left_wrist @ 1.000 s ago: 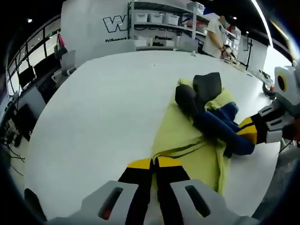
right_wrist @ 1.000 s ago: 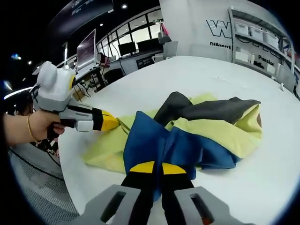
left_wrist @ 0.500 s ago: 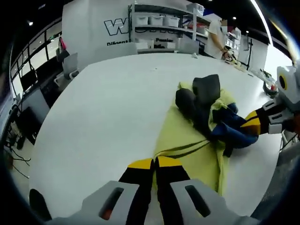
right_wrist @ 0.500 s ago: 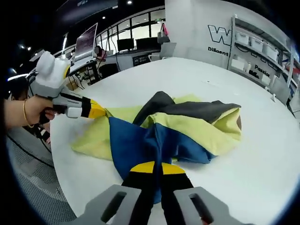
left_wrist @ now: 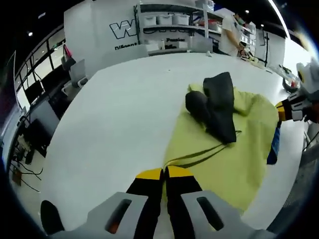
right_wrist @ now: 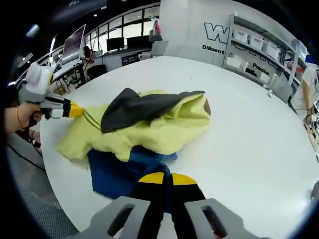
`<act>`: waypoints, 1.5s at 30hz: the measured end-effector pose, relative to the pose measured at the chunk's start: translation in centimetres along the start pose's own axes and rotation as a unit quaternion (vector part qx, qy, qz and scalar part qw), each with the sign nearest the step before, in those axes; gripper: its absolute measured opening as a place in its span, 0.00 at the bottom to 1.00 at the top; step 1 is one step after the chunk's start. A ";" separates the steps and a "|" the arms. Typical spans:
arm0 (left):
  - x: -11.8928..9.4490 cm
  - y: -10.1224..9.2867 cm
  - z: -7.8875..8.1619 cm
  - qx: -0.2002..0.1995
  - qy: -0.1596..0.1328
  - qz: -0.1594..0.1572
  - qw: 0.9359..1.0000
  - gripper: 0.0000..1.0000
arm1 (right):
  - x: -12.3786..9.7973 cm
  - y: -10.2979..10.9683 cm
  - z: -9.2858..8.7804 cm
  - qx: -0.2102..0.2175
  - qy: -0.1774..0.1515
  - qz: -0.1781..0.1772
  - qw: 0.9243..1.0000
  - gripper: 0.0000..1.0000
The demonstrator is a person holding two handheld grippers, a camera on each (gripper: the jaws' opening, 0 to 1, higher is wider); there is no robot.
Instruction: Fold the garment on the visible template until the final outline fits inside the template.
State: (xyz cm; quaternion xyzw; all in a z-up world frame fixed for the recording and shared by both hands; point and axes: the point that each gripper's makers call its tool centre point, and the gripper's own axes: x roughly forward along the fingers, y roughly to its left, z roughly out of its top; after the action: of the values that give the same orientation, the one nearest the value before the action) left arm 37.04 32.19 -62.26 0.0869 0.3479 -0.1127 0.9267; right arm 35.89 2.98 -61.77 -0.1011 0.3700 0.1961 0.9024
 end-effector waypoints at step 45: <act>1.4 -4.9 6.5 -0.030 -0.076 -0.075 0.994 0.58 | -0.7 -0.1 2.8 0.108 -0.070 0.023 0.991 0.64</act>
State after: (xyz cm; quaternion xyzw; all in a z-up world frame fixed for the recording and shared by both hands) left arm 40.80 25.68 -58.78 0.0242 0.2851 -0.1778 0.9415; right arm 37.25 3.57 -59.26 0.0199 0.3268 0.1822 0.9272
